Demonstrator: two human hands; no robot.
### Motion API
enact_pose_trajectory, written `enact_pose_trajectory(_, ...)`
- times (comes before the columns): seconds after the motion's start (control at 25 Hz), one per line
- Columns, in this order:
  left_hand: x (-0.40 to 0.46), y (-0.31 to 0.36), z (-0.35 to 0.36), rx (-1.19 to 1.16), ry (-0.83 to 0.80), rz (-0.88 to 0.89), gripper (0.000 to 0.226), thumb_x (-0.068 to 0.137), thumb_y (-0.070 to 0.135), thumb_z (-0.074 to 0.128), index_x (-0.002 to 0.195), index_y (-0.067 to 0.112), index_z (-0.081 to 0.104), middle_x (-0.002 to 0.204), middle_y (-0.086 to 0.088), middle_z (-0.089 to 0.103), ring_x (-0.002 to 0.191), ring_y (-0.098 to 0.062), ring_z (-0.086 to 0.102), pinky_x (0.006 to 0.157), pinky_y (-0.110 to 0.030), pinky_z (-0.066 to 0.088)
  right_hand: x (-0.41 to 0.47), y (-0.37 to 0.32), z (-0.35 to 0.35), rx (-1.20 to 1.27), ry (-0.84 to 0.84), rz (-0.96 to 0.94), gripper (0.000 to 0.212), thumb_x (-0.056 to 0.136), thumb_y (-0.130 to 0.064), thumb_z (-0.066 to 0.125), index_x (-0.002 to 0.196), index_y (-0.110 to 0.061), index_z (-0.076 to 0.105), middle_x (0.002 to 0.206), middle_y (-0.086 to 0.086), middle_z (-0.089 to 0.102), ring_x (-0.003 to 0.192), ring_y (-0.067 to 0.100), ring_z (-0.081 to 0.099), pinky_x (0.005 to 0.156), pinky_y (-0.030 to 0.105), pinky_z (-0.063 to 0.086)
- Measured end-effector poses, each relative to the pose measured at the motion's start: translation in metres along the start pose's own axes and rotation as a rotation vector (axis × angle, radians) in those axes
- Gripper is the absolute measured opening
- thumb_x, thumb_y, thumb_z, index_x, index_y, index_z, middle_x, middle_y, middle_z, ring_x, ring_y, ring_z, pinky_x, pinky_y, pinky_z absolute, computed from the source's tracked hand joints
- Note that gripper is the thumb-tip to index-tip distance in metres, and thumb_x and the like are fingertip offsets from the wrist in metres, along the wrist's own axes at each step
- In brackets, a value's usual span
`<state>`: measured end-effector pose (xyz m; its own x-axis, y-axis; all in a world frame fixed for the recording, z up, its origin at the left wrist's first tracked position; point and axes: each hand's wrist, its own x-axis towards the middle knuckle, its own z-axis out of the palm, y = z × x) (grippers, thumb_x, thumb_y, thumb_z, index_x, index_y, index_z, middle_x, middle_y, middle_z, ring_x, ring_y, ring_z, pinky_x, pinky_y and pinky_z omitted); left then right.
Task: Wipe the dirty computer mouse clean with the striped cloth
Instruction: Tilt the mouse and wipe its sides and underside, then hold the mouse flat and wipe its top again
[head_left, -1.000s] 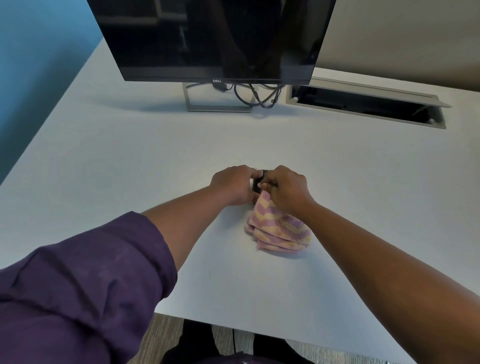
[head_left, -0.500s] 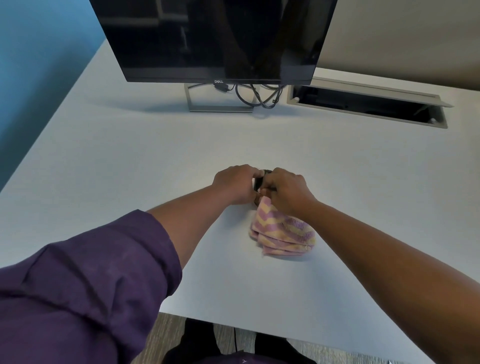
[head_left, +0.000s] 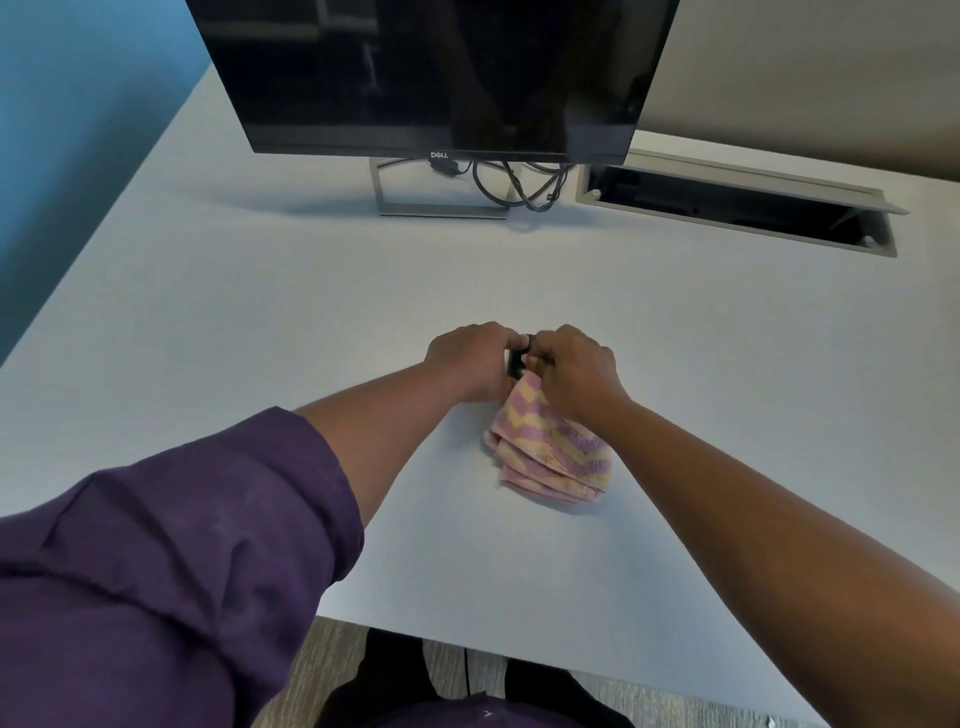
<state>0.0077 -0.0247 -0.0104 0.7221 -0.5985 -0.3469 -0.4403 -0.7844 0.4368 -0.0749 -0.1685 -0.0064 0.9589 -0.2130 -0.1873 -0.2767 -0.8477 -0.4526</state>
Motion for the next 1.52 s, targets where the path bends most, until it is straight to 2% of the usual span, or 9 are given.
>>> enact_pose_trajectory(0.2, 0.005, -0.003, 0.003, -0.006, -0.018, -0.049, 0.08, 0.067, 0.057, 0.083, 0.14, 0.047, 0.051, 0.138, 0.017, 0.058, 0.124, -0.017, 0.057, 0.079, -0.028, 0.036, -0.026, 0.01, 0.006, 0.023, -0.021, -0.072, 0.019, 0.094, -0.015, 0.065, 0.079, -0.025, 0.06, 0.087, -0.007, 0.055, 0.078, 0.021, 0.056, 0.076, 0.038, 0.041)
enact_pose_trajectory(0.4, 0.006, -0.005, 0.003, 0.009, -0.04, -0.021, 0.084, 0.068, 0.056, 0.083, 0.143, 0.044, 0.049, 0.145, 0.017, 0.054, 0.131, -0.017, 0.052, 0.091, -0.031, 0.042, -0.047, 0.024, 0.009, 0.058, 0.037, -0.123, 0.011, 0.095, -0.013, 0.067, 0.087, -0.016, 0.074, 0.09, -0.004, 0.062, 0.082, 0.021, 0.059, 0.084, 0.046, 0.048)
enact_pose_trajectory(0.6, 0.005, -0.004, 0.004, 0.038, -0.031, -0.004, 0.082, 0.071, 0.056, 0.08, 0.145, 0.044, 0.047, 0.147, 0.016, 0.052, 0.132, -0.018, 0.051, 0.093, -0.033, 0.043, -0.053, 0.029, -0.001, 0.3, 0.037, 0.038, 0.006, 0.097, -0.027, 0.07, 0.099, -0.022, 0.074, 0.098, -0.01, 0.063, 0.09, 0.012, 0.061, 0.092, 0.049, 0.05)
enact_pose_trajectory(0.84, -0.013, 0.006, 0.009, -0.023, 0.071, -0.011, 0.074, 0.078, 0.043, 0.077, 0.143, 0.036, 0.042, 0.124, 0.003, 0.055, 0.109, -0.024, 0.059, 0.079, -0.036, 0.047, -0.062, 0.021, -0.019, 0.368, -0.094, 0.186, 0.057, 0.089, -0.034, 0.078, 0.141, -0.021, 0.059, 0.124, 0.0, 0.066, 0.105, 0.023, 0.064, 0.099, 0.048, 0.053)
enact_pose_trajectory(0.96, -0.036, 0.01, 0.017, -0.331, 0.193, 0.031, 0.048, 0.089, 0.038, 0.068, 0.134, 0.03, 0.055, 0.107, 0.011, 0.052, 0.098, -0.018, 0.06, 0.076, -0.03, 0.045, -0.063, 0.018, -0.025, 0.421, -0.073, 0.215, 0.032, 0.079, -0.034, 0.087, 0.106, -0.021, 0.075, 0.098, -0.002, 0.075, 0.087, 0.023, 0.069, 0.082, 0.045, 0.061)
enact_pose_trajectory(1.08, -0.064, 0.017, 0.018, -0.717, -0.027, 0.108, 0.026, 0.093, 0.035, 0.054, 0.113, 0.033, 0.069, 0.103, 0.021, 0.067, 0.101, -0.009, 0.065, 0.084, -0.027, 0.049, -0.065, 0.008, -0.027, 0.515, -0.057, 0.226, 0.026, 0.073, -0.035, 0.09, 0.083, -0.023, 0.069, 0.081, -0.001, 0.071, 0.073, 0.019, 0.065, 0.065, 0.036, 0.054)
enact_pose_trajectory(1.24, -0.085, 0.011, 0.011, -0.815, -0.247, 0.119, 0.034, 0.091, 0.034, 0.05, 0.12, 0.044, 0.065, 0.117, 0.014, 0.071, 0.114, -0.01, 0.064, 0.099, -0.037, 0.051, -0.066, -0.013, -0.02, 0.694, -0.055, 0.188, 0.015, 0.09, -0.038, 0.075, 0.088, -0.024, 0.069, 0.084, -0.005, 0.07, 0.077, 0.014, 0.062, 0.066, 0.027, 0.048)
enact_pose_trajectory(1.4, -0.087, -0.006, 0.003, -0.744, -0.126, 0.083, 0.042, 0.092, 0.056, 0.059, 0.104, 0.016, 0.067, 0.093, 0.0, 0.068, 0.084, -0.016, 0.064, 0.074, -0.037, 0.053, -0.067, -0.024, -0.017, 0.827, -0.154, 0.233, 0.019, 0.095, -0.042, 0.071, 0.096, -0.024, 0.074, 0.097, 0.001, 0.077, 0.095, 0.024, 0.073, 0.084, 0.04, 0.061)
enact_pose_trajectory(1.52, -0.084, -0.015, -0.003, -0.731, -0.1, 0.049, 0.042, 0.098, 0.047, 0.059, 0.091, 0.006, 0.058, 0.08, 0.002, 0.055, 0.073, -0.01, 0.051, 0.063, -0.031, 0.045, -0.067, -0.025, -0.015, 0.87, -0.251, 0.278, 0.027, 0.091, -0.046, 0.075, 0.103, -0.022, 0.074, 0.101, 0.0, 0.078, 0.096, 0.024, 0.075, 0.089, 0.042, 0.062)
